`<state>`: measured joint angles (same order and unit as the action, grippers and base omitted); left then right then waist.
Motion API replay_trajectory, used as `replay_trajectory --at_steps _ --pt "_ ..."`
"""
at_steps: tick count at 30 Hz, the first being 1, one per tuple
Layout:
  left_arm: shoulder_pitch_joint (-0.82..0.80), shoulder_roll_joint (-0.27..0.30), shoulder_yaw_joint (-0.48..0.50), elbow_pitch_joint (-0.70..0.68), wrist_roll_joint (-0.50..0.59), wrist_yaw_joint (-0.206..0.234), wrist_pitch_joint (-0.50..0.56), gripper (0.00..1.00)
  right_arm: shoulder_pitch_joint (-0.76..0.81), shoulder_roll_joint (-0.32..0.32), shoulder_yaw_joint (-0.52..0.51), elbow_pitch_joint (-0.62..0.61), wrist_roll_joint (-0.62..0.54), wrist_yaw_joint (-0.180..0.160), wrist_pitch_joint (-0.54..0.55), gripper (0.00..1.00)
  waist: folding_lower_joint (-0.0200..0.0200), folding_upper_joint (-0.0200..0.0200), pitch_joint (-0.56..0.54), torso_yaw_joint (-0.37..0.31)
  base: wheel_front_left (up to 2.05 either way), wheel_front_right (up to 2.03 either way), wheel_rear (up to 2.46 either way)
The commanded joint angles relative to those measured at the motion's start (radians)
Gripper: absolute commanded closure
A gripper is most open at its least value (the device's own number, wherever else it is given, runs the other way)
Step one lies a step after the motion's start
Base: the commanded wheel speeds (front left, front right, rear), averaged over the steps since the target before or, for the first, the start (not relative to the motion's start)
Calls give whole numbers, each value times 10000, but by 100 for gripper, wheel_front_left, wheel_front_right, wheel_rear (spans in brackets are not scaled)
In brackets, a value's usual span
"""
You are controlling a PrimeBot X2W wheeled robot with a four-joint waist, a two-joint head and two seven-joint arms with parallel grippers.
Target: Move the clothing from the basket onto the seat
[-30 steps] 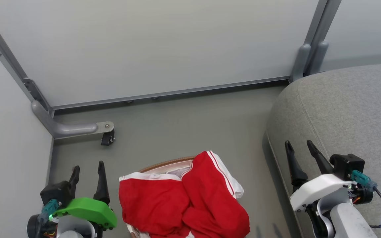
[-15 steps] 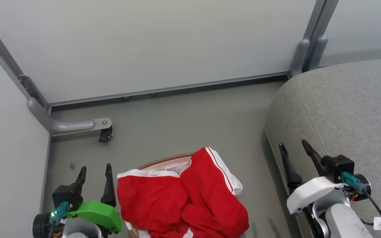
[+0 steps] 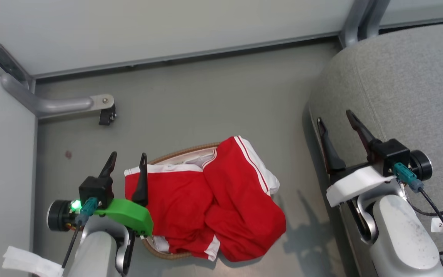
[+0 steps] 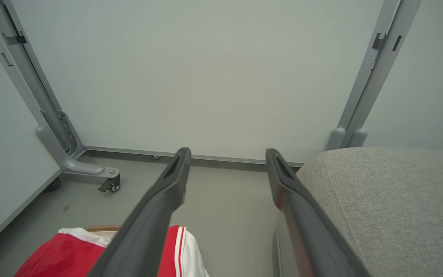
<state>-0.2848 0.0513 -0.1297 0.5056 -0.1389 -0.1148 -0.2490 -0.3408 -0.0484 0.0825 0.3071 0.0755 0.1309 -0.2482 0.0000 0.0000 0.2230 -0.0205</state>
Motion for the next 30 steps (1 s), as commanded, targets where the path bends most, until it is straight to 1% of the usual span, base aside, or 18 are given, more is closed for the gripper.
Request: replay_trajectory --at_steps 1,7,12,20,30 --pt "-439 17 -97 94 201 -66 -96 0 -331 -44 20 -130 -197 -3 -103 0 0 0 1345 -261 0 0 0" --pt "-1562 114 -497 610 566 -159 -174 0 -1152 -47 167 -582 -420 -3 -185 0 0 0 2864 -594 0 0 0" --pt "-2331 233 -1022 1171 343 -158 -160 0 -1586 -45 230 -937 -242 -3 -183 0 0 0 3708 -852 0 0 0" --pt "-3487 582 -2392 2204 -18 -163 -158 0 -2061 -44 331 -1612 -1 -3 -172 0 0 0 4969 -1207 0 0 0" --pt "-4775 951 -3870 3950 -213 -163 -158 0 -2526 -38 642 -2119 266 -3 -174 0 0 0 6237 -1679 0 0 0"
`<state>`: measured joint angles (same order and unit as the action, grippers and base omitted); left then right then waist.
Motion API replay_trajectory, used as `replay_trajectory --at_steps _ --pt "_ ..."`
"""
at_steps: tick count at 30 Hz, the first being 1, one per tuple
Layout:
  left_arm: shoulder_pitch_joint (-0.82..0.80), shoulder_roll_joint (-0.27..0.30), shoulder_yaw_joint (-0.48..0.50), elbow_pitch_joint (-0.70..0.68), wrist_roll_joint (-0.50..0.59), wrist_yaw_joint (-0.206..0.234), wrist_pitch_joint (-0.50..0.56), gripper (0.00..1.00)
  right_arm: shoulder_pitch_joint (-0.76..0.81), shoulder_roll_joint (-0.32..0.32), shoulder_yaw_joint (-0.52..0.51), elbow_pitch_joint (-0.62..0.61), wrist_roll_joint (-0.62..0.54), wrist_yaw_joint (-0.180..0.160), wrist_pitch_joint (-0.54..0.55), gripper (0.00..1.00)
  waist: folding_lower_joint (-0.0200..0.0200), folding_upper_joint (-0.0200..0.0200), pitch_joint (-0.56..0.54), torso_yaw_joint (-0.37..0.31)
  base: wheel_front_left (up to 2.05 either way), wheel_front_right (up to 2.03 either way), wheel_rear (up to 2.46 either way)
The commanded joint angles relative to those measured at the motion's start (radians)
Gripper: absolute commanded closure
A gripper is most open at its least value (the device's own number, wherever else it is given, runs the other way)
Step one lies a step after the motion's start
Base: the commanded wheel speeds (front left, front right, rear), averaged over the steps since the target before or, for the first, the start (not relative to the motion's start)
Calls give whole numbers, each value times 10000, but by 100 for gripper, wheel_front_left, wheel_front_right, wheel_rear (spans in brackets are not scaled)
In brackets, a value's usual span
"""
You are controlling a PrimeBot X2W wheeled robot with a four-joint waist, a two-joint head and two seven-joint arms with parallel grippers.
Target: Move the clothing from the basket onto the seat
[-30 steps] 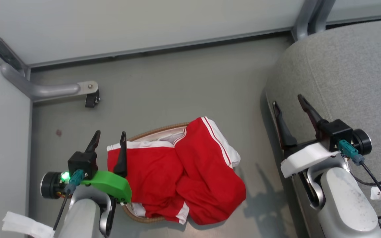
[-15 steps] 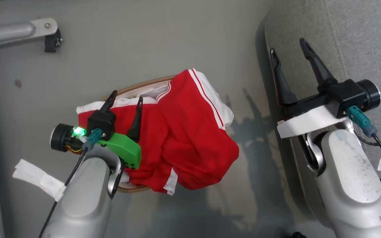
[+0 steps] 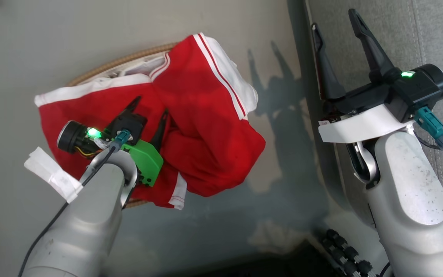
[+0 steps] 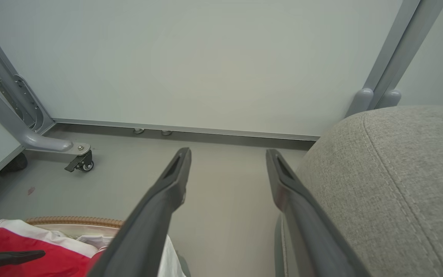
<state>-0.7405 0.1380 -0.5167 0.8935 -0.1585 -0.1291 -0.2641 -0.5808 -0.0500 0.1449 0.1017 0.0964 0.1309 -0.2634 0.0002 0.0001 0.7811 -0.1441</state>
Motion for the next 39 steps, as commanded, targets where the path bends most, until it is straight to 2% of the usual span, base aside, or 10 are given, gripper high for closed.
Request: replay_trajectory --at_steps 1,14,21,29,30,31,32,39 --pt "-301 99 -128 275 -44 -19 -5 0 -144 -26 33 -84 74 -3 -22 0 -2 -1 733 -474 0 0 0" --pt "-1579 322 -1749 2471 -260 -20 -4 0 -304 -25 -14 -174 272 -3 -22 0 -2 -1 1590 -749 0 0 0" --pt "-2154 379 -1963 3370 6 546 6 0 -405 -25 9 -263 336 -3 -22 0 -2 -1 1816 -772 0 0 0" --pt "-2486 307 -2000 3725 -161 568 37 0 -498 -28 7 -266 411 -3 -22 0 -2 -1 1971 -797 0 0 0" --pt "-2477 296 -1991 3766 -203 528 67 6 -512 -28 15 -240 420 -3 -22 0 -2 -1 1943 -810 0 0 0" --pt "-2475 298 -1995 3787 -231 528 47 64 -521 -30 22 -203 431 -5 -22 0 -2 -1 1899 -821 0 0 0" --pt "-2477 290 -1955 3796 -292 593 37 100 -523 -28 24 -169 429 -5 -22 0 -2 -1 1843 -821 0 0 0" --pt "-1790 103 -1569 3650 -829 647 -7 100 -268 -28 47 113 291 -5 -22 0 -2 -1 922 -764 0 0 0"
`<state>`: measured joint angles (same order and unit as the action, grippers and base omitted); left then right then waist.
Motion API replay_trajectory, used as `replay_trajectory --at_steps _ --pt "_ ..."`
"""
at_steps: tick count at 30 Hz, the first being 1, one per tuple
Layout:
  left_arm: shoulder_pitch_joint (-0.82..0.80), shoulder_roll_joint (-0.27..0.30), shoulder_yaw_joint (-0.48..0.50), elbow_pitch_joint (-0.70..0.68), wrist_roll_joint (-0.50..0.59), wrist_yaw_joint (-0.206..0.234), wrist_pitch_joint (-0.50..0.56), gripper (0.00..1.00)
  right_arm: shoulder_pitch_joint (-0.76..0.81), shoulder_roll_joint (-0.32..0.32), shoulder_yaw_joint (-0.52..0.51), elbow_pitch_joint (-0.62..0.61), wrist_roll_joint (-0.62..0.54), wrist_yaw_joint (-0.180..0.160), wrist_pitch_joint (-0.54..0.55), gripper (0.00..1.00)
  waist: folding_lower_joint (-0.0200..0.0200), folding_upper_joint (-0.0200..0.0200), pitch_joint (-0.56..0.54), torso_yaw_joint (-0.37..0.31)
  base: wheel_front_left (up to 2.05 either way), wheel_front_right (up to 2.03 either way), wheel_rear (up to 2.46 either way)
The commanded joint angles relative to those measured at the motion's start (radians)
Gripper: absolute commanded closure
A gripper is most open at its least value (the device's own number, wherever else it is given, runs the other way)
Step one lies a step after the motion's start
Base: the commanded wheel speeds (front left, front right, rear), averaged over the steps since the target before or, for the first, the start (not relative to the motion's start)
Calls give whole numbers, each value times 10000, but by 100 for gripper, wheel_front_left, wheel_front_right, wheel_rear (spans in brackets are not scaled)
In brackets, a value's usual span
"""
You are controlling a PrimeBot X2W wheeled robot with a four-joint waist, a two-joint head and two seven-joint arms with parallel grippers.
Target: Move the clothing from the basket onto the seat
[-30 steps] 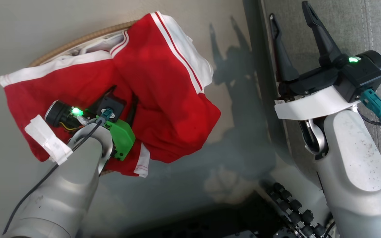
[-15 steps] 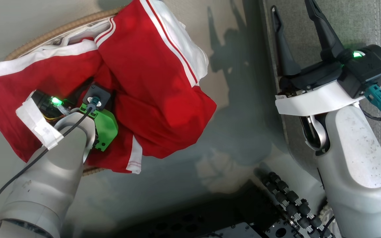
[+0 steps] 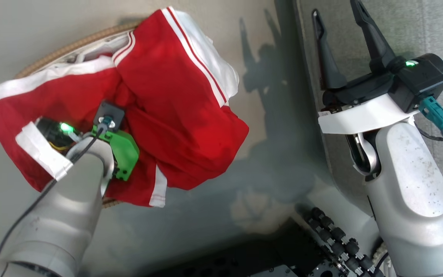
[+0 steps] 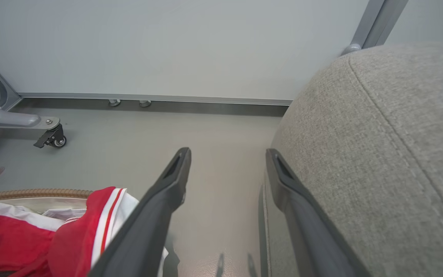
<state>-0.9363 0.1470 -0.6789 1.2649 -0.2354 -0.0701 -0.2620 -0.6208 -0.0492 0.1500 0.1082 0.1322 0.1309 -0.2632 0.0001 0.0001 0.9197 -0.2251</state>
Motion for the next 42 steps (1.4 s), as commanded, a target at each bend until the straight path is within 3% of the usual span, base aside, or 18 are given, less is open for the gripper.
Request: replay_trajectory --at_steps 1,17,28,42 --pt "238 -3 147 -208 -153 91 -30 100 181 -34 -9 78 -90 -5 -24 0 -1 -1 -614 68 0 0 0" --pt "2798 -317 1042 -2927 -507 384 -28 100 1423 -39 -217 913 -552 -5 -24 0 -1 -1 -3956 924 0 0 0" --pt "4349 -646 1749 -4774 -311 236 -29 100 2612 -37 -563 1435 -748 -5 -24 0 -1 -1 -5958 1404 0 0 0" --pt "5312 -919 2354 -6977 -367 -160 -30 100 3804 -37 -338 1832 -646 -5 -24 0 -1 -1 -7617 1697 0 0 0"
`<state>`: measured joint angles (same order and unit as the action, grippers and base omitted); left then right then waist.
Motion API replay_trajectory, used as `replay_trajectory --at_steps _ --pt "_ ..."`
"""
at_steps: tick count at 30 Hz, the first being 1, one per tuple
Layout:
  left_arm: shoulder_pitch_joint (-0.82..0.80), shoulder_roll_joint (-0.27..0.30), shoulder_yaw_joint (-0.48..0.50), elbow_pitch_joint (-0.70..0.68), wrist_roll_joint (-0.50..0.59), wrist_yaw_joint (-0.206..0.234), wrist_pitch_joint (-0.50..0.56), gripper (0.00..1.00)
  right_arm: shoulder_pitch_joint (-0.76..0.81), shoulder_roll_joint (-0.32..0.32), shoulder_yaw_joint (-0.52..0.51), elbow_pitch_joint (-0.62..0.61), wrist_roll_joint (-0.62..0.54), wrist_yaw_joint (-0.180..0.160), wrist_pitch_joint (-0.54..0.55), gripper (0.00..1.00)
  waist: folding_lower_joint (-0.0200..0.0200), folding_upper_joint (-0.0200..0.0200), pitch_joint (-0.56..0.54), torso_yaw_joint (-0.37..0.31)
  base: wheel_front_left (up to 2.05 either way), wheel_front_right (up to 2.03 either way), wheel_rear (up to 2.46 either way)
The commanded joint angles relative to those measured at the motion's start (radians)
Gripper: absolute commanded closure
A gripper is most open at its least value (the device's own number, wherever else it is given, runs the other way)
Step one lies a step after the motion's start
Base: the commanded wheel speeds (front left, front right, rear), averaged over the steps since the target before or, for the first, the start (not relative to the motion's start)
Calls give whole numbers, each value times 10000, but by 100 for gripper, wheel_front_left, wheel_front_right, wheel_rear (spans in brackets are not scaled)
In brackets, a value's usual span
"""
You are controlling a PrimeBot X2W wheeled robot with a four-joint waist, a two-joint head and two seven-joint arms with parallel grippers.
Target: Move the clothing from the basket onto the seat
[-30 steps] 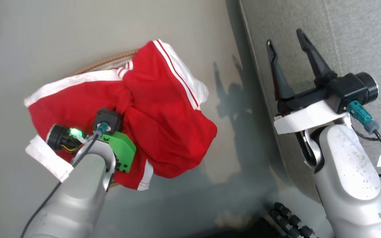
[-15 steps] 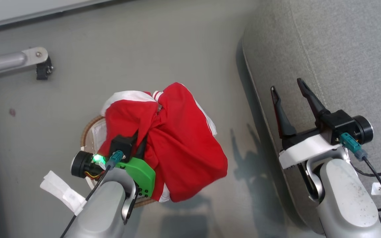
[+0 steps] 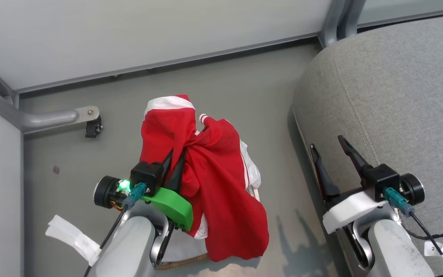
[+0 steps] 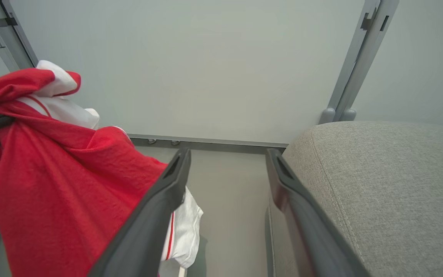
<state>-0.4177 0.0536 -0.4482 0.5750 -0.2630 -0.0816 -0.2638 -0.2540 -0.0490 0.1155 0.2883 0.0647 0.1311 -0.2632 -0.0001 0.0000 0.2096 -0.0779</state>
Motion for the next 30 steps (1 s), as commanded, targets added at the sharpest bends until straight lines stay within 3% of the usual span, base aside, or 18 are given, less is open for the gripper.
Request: replay_trajectory --at_steps 1,8,19,30 --pt "144 0 42 -188 -111 -65 -12 100 217 -41 35 53 23 -6 -24 0 1 0 -621 239 0 0 0" --pt "245 -22 -197 -895 -925 -105 -13 100 636 -41 221 249 11 -6 -24 0 1 0 -1199 286 0 0 0" --pt "107 -15 -887 -1700 -2398 412 -13 100 1022 -38 846 442 -31 -7 -24 0 1 0 -1688 373 0 0 0" --pt "-170 -18 -1299 -1923 -2671 661 -13 100 317 -39 3103 534 328 -7 -24 0 1 0 -1420 597 0 0 0"
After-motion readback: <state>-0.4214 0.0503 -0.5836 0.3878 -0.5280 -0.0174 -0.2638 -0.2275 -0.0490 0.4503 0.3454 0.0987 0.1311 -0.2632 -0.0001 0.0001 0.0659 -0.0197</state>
